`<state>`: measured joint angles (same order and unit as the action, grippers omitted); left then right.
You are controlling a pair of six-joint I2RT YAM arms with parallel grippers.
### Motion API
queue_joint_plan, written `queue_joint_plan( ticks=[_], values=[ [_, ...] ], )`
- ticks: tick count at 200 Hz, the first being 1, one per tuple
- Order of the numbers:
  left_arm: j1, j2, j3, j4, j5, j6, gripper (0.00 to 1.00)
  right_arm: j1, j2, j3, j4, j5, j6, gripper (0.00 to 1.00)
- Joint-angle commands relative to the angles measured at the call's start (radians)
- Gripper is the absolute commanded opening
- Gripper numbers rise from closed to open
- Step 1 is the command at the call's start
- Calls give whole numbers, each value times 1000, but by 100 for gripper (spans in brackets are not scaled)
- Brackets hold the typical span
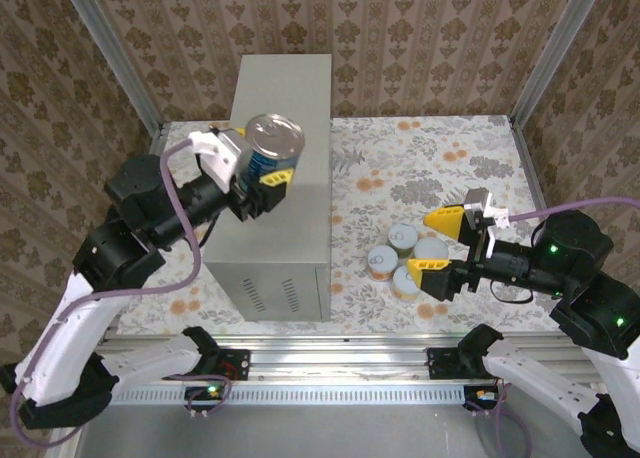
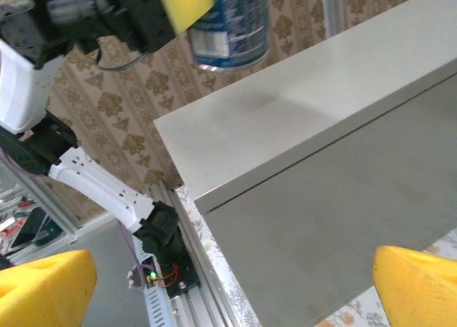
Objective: Place and organize the canned foods onto the counter
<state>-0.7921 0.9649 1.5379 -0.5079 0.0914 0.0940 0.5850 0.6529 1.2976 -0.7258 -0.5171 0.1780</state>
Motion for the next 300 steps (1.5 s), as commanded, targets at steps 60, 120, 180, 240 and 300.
queue_joint_plan(
  ticks=[60, 120, 180, 240, 300],
  values=[
    [269, -32, -167, 426, 370, -290, 57, -1, -38, -79, 87, -96, -33, 100],
    [297, -85, -291, 471, 378, -312, 57, -2, -42, -125, 119, -112, -20, 100],
    [297, -131, -341, 439, 370, -284, 69, -1, -39, -155, 152, -118, 10, 100],
    [298, -131, -334, 423, 388, -276, 83, -1, -54, -179, 169, -117, 43, 100],
    [298, -134, -319, 411, 398, -285, 92, -1, -97, -206, 154, -106, 47, 100]
  ],
)
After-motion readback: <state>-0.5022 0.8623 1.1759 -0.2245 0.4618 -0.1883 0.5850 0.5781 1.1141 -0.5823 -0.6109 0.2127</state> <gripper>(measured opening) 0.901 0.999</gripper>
